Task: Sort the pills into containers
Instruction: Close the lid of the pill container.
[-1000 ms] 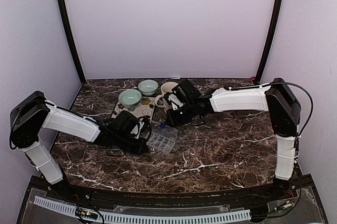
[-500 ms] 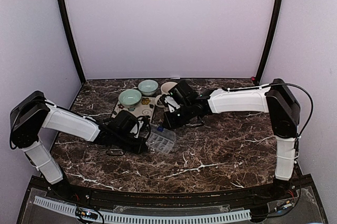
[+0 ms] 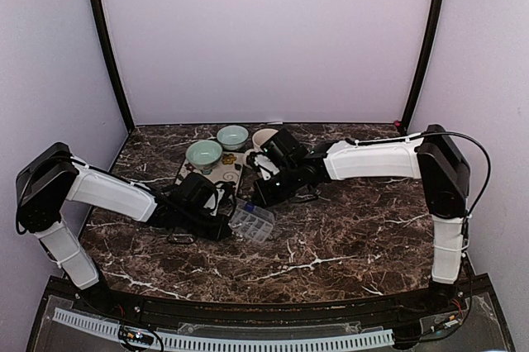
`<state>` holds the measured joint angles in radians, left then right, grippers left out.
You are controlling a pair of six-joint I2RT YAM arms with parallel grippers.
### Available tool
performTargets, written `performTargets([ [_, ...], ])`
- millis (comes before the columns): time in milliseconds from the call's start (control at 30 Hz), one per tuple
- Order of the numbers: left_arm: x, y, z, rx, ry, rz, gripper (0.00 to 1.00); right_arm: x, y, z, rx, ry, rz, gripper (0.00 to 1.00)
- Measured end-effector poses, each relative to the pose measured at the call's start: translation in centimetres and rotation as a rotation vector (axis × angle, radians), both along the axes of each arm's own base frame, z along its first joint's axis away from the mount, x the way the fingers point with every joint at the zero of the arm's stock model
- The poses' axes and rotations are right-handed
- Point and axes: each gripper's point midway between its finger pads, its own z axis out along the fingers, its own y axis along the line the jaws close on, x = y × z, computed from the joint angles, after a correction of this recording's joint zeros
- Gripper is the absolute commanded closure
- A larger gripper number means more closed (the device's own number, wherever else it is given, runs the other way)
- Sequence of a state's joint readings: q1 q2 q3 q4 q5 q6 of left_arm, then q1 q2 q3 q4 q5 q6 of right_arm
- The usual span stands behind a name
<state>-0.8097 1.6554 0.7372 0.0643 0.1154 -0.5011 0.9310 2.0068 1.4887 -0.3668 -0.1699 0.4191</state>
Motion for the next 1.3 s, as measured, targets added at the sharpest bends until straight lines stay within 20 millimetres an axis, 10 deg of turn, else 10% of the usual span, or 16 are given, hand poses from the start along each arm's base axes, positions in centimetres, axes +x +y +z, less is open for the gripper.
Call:
performTargets([
  [1300, 0.0, 0.3, -0.1, -0.018, -0.006, 0.029, 1.0, -4.3, 2.3, -2.6, -0.051, 0.073, 0.165, 0.94],
])
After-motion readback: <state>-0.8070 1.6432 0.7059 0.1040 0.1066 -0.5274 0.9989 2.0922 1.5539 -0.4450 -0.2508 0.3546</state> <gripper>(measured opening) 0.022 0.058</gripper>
